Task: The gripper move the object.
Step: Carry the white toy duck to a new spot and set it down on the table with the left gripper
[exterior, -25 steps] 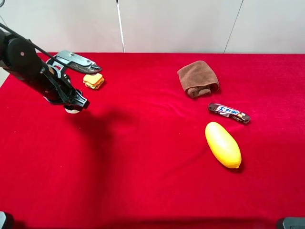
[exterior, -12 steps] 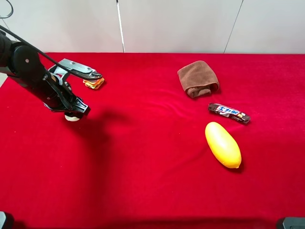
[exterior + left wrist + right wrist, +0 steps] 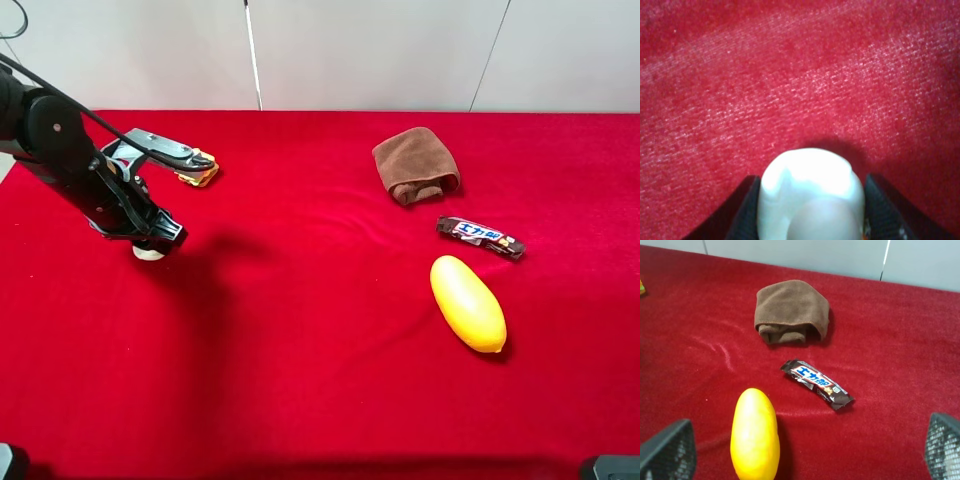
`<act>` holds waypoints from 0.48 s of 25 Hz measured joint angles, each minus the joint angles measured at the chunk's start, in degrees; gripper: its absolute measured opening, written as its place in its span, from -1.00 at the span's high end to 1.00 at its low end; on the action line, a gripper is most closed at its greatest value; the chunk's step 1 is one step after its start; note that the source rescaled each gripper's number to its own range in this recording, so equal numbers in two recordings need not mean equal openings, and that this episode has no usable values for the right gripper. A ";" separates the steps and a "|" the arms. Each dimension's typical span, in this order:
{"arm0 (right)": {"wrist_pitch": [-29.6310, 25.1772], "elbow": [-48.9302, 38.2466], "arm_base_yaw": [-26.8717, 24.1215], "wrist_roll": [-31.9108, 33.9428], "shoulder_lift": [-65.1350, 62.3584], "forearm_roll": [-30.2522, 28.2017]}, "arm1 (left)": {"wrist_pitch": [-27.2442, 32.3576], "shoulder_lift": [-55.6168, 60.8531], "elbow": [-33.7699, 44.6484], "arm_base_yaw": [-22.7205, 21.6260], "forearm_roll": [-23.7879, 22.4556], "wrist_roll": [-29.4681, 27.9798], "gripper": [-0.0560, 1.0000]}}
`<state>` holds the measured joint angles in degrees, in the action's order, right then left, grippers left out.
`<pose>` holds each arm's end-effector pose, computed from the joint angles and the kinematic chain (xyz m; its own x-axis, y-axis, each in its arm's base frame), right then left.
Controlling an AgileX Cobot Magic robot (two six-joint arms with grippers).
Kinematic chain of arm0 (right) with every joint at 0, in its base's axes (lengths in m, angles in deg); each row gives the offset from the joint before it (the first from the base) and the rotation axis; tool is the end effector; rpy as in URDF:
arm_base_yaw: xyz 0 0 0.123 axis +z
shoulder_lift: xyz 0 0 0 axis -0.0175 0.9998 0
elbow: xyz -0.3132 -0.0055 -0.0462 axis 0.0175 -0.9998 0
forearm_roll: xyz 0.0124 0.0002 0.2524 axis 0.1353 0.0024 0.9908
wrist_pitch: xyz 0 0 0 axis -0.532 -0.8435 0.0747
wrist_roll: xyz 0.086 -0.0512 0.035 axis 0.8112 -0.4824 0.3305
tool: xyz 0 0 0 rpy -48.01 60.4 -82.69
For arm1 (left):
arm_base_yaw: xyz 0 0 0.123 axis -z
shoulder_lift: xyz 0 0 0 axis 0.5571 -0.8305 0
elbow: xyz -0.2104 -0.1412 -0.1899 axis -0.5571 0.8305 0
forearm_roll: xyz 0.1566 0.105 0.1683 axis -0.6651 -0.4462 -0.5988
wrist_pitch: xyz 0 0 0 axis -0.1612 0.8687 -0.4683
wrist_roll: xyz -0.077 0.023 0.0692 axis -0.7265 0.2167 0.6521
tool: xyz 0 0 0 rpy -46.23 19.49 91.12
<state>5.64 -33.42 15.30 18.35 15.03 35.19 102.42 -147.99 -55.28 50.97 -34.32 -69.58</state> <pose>-0.0210 -0.0034 0.2734 -0.4061 -0.1027 -0.9080 -0.2965 0.9547 0.0247 0.2981 -0.0925 0.1233 -0.8472 0.3876 -0.3634 0.4018 0.9149 0.0391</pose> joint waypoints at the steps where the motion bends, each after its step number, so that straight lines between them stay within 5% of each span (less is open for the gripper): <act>1: 0.00 0.00 0.00 0.00 0.00 0.00 | 0.15 0.00 0.00 0.00 0.00 0.00 0.89; 12: 0.05 0.00 0.00 0.00 0.00 0.00 | 0.11 0.00 0.00 0.00 0.00 -0.06 0.89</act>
<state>5.69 -33.42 15.30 18.35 15.03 35.19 102.53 -147.99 -55.28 50.97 -34.32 -69.64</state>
